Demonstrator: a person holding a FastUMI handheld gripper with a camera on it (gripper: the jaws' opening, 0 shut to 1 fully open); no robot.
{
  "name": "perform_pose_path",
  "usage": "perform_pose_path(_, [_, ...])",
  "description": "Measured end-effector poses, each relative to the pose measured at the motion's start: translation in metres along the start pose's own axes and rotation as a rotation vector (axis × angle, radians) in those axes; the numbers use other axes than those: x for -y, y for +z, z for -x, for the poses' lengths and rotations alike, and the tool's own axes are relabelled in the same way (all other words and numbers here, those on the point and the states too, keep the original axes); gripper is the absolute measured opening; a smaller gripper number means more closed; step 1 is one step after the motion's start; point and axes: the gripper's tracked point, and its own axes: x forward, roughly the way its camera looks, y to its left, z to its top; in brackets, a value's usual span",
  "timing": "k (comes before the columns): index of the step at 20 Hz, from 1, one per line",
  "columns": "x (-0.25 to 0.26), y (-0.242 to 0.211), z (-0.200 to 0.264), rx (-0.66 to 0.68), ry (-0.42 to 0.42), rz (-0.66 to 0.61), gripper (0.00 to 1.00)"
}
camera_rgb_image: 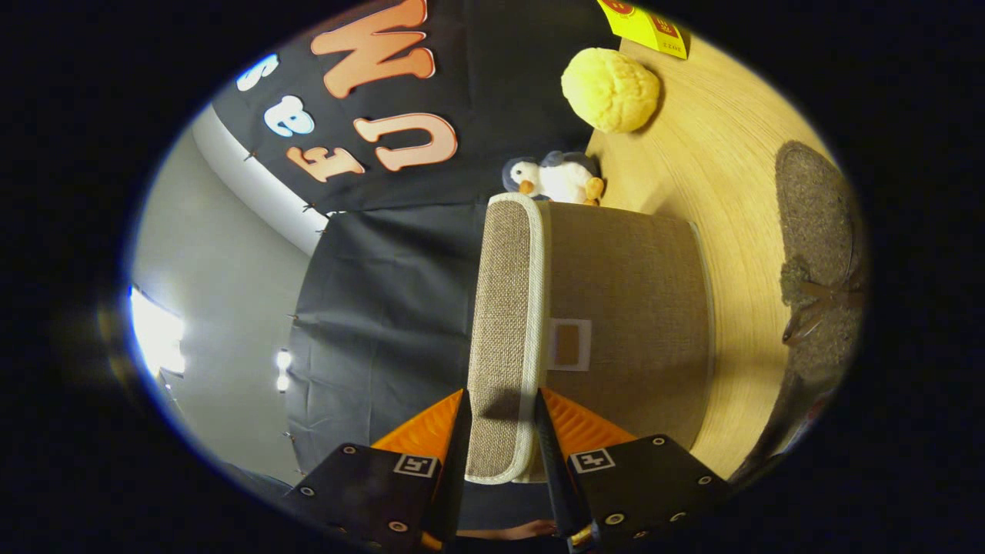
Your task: Open the storage box then place both shoes into the box .Put the left shoe in first, then the right shoe, with the right side of both shoes facing outward in a uniform manner.
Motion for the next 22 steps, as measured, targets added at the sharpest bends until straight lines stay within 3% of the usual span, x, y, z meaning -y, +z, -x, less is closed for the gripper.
perform_pose_path(3, [-0.01, 0.0, -0.004, 0.014, 0.003, 0.02, 0.43])
perform_pose_path(10, [-0.046, 0.0, -0.022, -0.007, -0.013, 0.056, 0.16])
perform_pose_path(22, [-0.132, -0.03, -0.121, -0.158, -0.063, 0.277, 0.12])
